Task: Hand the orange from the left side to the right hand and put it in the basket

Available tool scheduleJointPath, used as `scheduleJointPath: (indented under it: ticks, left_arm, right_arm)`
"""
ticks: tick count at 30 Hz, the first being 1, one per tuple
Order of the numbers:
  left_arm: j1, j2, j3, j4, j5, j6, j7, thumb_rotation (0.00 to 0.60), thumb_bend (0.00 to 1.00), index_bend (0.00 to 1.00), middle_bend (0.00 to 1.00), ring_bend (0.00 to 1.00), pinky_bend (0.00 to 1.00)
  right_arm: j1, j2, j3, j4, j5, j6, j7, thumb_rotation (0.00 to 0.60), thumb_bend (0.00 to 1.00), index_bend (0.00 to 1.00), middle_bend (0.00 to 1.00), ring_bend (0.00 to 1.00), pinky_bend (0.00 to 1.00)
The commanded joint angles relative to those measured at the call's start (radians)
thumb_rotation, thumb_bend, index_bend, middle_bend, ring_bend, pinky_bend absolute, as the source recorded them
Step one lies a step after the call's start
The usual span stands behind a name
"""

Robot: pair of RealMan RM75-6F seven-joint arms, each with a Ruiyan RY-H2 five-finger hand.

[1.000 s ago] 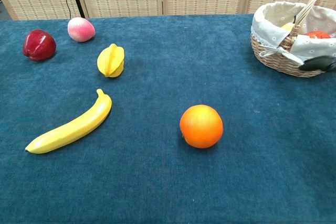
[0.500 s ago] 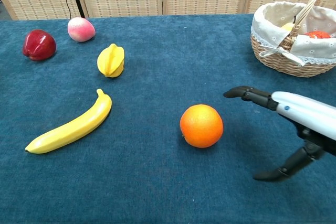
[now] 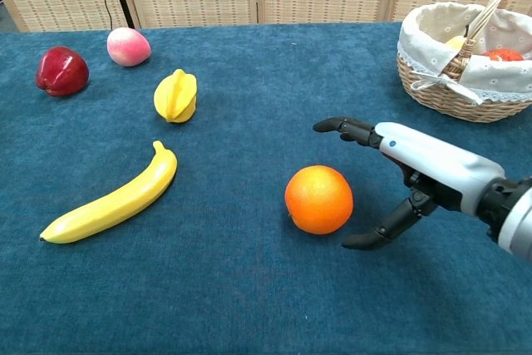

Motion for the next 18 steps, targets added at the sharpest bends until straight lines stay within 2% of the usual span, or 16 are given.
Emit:
scheduleJointPath:
  ticks: [1,11,18]
  left_arm:
    - [0.003,0.001,-0.003,0.001,-0.001,-0.003,-0.001,0.600,0.05,0.06,0.00,0.00,0.00]
    - [0.009,0.007,-0.024,0.008,-0.015,-0.022,-0.020,0.600,0.05,0.06,0.00,0.00,0.00]
    - [0.019,0.017,-0.031,0.006,-0.010,-0.018,-0.036,0.600,0.05,0.06,0.00,0.00,0.00]
  right_arm:
    - [0.010,-0.019,0.009,0.000,0.022,-0.006,0.002,0.600,0.00,0.00,0.00,0.00,0.03]
    - [0.033,-0.081,-0.004,-0.017,0.062,-0.015,-0.055,0.600,0.00,0.00,0.00,0.00,0.03]
    - [0.043,-0.132,-0.012,0.040,0.109,-0.044,-0.032,0.600,0.00,0.01,0.00,0.00,0.05]
